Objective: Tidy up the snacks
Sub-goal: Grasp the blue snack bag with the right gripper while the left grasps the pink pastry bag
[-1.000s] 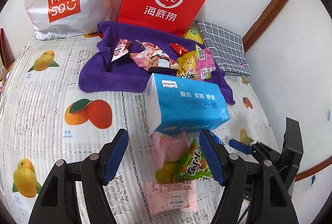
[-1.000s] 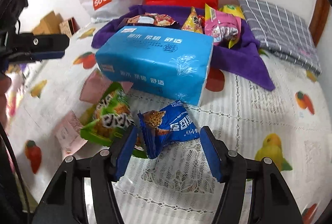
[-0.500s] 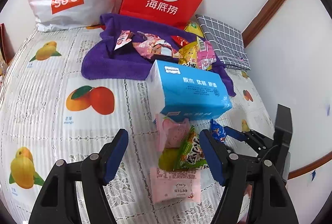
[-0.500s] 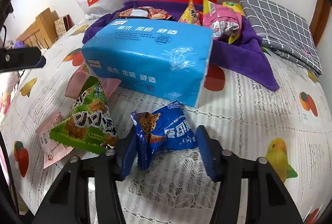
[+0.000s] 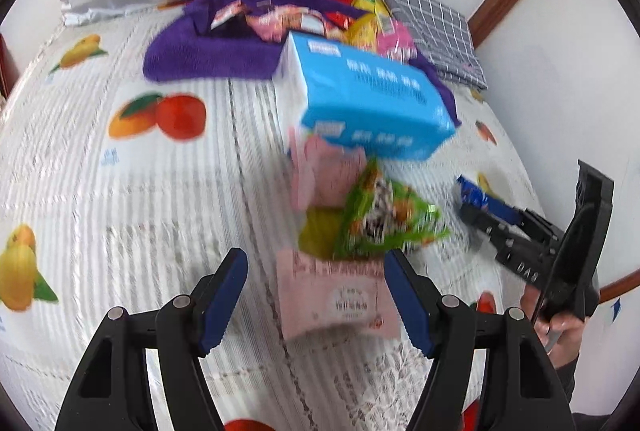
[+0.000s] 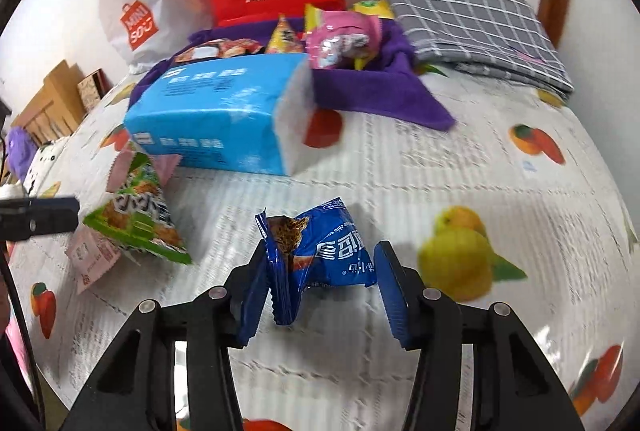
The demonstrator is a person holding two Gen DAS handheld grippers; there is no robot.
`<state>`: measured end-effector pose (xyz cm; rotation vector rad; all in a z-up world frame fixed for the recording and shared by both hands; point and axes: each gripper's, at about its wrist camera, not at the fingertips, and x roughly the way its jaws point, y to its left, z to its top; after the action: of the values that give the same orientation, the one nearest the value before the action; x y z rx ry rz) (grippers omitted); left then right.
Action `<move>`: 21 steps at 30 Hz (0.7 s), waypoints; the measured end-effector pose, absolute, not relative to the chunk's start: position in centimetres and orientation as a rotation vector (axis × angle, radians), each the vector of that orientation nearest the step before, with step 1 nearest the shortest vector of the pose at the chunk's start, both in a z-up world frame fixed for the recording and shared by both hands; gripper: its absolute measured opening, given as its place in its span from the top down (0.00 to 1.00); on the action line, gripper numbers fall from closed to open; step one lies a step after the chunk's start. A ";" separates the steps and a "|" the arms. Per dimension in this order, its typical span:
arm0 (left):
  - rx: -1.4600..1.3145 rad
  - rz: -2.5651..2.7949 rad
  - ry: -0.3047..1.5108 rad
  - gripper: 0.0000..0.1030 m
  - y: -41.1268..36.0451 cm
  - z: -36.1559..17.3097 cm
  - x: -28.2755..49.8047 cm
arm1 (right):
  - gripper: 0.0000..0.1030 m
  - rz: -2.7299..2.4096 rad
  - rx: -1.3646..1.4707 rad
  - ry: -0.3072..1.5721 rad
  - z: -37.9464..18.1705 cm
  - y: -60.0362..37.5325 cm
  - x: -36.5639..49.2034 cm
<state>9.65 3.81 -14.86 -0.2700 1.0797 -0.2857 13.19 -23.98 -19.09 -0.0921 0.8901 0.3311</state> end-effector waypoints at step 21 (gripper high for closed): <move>0.008 -0.201 1.070 0.16 -2.0 -16.7 8.4 | 0.49 0.314 -0.021 0.843 -20.3 -26.3 12.0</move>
<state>8.40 -2.05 -16.69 0.0078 1.0698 -0.2007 11.95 -26.33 -20.26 -0.0213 0.8430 0.3137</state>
